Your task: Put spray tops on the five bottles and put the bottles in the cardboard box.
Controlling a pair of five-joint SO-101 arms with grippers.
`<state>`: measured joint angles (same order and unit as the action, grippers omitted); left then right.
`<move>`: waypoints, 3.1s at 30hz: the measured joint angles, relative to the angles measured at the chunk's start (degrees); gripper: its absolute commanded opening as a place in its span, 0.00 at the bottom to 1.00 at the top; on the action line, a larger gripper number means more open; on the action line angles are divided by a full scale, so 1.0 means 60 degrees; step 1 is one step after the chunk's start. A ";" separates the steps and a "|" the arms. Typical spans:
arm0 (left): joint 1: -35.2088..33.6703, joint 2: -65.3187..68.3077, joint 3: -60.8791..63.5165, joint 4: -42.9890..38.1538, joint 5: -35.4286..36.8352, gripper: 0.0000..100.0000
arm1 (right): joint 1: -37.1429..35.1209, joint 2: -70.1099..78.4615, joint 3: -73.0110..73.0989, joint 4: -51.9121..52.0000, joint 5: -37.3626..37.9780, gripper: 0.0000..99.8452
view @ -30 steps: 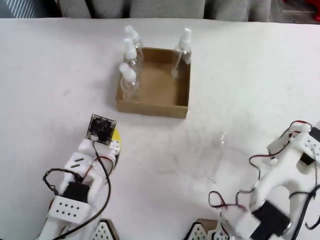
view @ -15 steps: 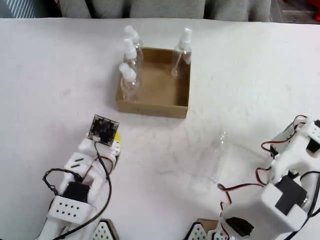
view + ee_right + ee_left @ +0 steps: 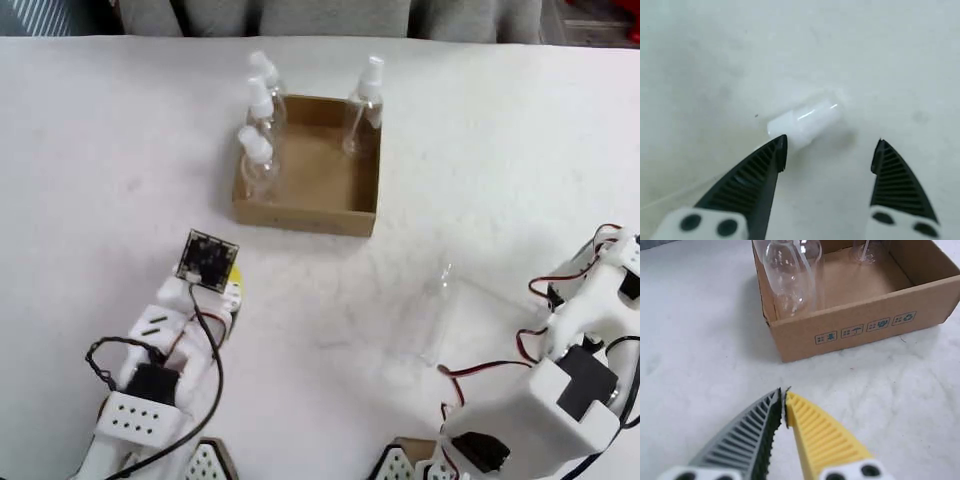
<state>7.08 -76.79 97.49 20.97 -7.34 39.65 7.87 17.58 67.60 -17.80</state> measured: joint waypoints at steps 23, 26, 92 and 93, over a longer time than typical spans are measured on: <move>0.0000 0.0000 0.0000 0.0000 0.0000 0.02 | -0.0293 0.1333 -0.0176 -0.1538 -0.1524 0.24; 0.0000 0.0000 0.0000 0.0000 0.0000 0.02 | -0.0381 0.1582 -0.0190 -0.1890 -0.1538 0.24; 0.0000 0.0000 0.0000 0.0000 0.0000 0.02 | -1.0388 -0.5773 0.4220 -0.1714 0.0220 0.22; 0.0000 0.0000 0.0000 0.0000 0.0000 0.02 | -1.0388 -0.5773 0.4308 -0.1714 0.0190 0.23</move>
<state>7.08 -76.79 97.49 20.97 -7.34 -22.68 -26.77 43.43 57.32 -16.66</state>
